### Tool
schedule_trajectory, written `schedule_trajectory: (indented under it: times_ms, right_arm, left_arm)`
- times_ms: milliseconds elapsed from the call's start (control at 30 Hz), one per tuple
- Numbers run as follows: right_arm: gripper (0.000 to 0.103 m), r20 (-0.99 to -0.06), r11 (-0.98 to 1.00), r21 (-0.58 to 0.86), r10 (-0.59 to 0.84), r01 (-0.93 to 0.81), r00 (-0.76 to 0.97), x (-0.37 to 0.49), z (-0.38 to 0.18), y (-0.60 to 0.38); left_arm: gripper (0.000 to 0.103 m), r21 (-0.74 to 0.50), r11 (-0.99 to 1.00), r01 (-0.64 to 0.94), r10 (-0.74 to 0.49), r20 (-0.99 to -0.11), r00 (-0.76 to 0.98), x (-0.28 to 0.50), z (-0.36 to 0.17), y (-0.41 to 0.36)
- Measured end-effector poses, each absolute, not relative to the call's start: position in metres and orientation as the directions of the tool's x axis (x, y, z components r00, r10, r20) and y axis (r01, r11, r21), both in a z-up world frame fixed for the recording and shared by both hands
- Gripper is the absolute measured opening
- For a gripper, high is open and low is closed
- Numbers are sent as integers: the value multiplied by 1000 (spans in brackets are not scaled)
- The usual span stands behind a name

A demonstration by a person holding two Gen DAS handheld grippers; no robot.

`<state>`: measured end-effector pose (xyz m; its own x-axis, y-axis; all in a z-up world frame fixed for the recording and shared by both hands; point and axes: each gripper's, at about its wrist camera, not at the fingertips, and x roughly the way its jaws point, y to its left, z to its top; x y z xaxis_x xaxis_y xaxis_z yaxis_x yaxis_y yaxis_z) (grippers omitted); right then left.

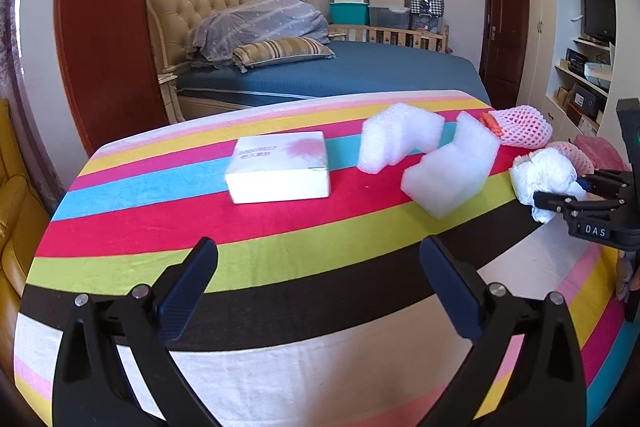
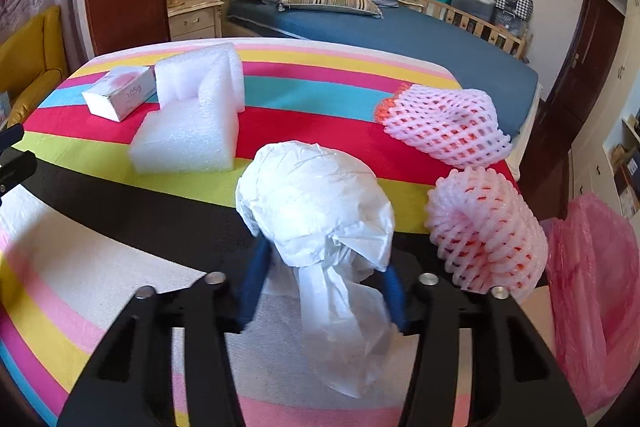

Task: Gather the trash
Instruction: 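Grasp the clear plastic bag with the right tool, then grasp the long foam sheet with the left tool while the right tool holds the bag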

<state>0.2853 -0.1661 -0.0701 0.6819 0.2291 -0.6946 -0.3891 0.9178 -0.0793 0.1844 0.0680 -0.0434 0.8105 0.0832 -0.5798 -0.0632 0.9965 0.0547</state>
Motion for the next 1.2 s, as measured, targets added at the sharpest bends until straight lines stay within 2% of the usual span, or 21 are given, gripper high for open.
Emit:
schedule_trajectory:
  times_ms: [33, 133, 267, 433, 633, 700, 767, 900, 1200]
  right_arm:
    - [29, -686, 918, -74, 236, -389, 688, 283, -68, -167]
    - [25, -642, 927, -33, 267, -374, 719, 276, -60, -178]
    - [25, -599, 942, 12, 275, -335, 752, 265, -54, -189]
    - [25, -575, 945, 23, 278, -325, 769, 246, -50, -193]
    - [25, -557, 949, 53, 286, -310, 780, 240, -48, -200]
    - [25, -558, 951, 65, 285, -301, 779, 241, -48, -202]
    - [25, -555, 952, 77, 287, -296, 780, 240, -48, -203]
    - [25, -556, 952, 86, 290, -294, 779, 240, -49, -205]
    - [25, -570, 956, 47, 264, -289, 778, 242, -51, -200]
  left_arm:
    - [98, 57, 997, -50, 74, -584, 808, 188, -44, 65]
    - [98, 62, 998, -1, 39, -617, 786, 205, -45, 52]
    - [98, 13, 997, 80, -52, -662, 748, 233, -45, 33]
    - [98, 24, 981, 191, -122, -693, 711, 269, -47, 3]
    - [97, 52, 964, 261, -138, -740, 658, 313, -62, -23]
    - [93, 60, 957, 283, -140, -759, 636, 324, -71, -30]
    - [76, 104, 961, 258, -95, -749, 656, 325, -75, -33]
    - [73, 50, 956, 288, -163, -728, 666, 304, -72, -31]
    - [72, 22, 987, 157, -105, -648, 754, 224, -60, -11]
